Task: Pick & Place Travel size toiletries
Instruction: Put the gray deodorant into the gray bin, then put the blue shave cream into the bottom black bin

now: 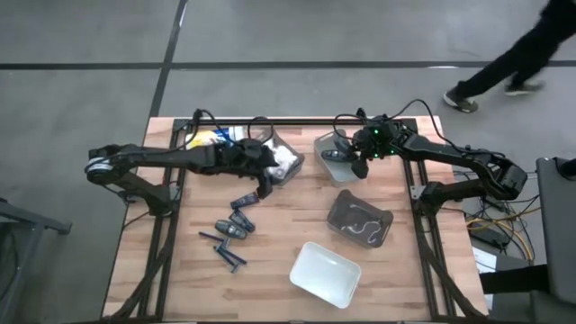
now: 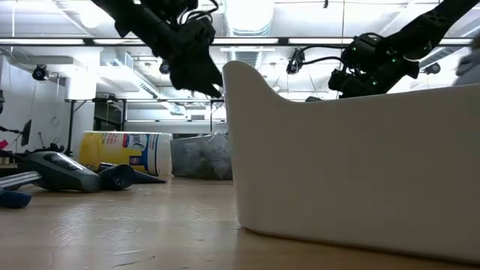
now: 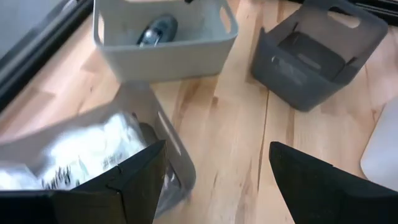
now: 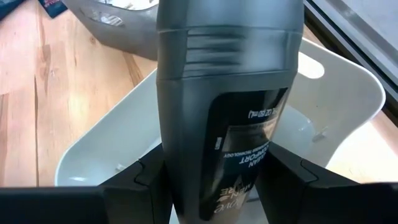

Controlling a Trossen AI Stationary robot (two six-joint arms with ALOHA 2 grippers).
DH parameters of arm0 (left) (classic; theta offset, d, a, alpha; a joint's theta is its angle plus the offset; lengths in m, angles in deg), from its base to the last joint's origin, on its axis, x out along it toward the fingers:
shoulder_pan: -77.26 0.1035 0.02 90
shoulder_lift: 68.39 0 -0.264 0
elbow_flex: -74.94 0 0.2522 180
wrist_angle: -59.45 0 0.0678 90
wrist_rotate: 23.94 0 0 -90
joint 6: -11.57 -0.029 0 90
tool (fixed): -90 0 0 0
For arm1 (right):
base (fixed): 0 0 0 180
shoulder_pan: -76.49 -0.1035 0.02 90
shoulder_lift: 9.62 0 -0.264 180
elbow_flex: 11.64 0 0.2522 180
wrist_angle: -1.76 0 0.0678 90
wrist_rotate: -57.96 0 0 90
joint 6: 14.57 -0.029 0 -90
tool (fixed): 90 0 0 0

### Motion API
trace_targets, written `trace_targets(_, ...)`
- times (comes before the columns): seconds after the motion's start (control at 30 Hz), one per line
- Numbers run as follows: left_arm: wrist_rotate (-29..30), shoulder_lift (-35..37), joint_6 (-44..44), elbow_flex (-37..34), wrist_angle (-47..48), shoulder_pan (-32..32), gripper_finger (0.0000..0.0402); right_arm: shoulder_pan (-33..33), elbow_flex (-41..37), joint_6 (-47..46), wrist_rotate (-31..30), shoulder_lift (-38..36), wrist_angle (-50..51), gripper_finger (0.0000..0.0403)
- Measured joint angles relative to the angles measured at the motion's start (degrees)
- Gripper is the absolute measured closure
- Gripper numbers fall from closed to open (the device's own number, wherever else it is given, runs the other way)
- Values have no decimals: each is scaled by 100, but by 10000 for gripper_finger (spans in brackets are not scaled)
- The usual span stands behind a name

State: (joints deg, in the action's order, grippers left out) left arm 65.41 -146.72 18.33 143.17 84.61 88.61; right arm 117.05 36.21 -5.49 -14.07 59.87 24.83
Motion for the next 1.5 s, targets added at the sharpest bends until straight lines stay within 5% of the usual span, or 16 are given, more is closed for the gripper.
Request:
trace_targets(0.87, -103, -7, 877, -136, 1700, -7, 115, -4, 251, -183, 2, -2, 113, 96)
trace_targets(1.1, -245, -7, 1348, -136, 2505, -64, 115, -2, 585, -144, 6, -7, 643, 91)
trace_targets(1.5, -245, -9, 1615, -873, 2758, -142, 115, -2, 586, -570, 70, -7, 828, 139)
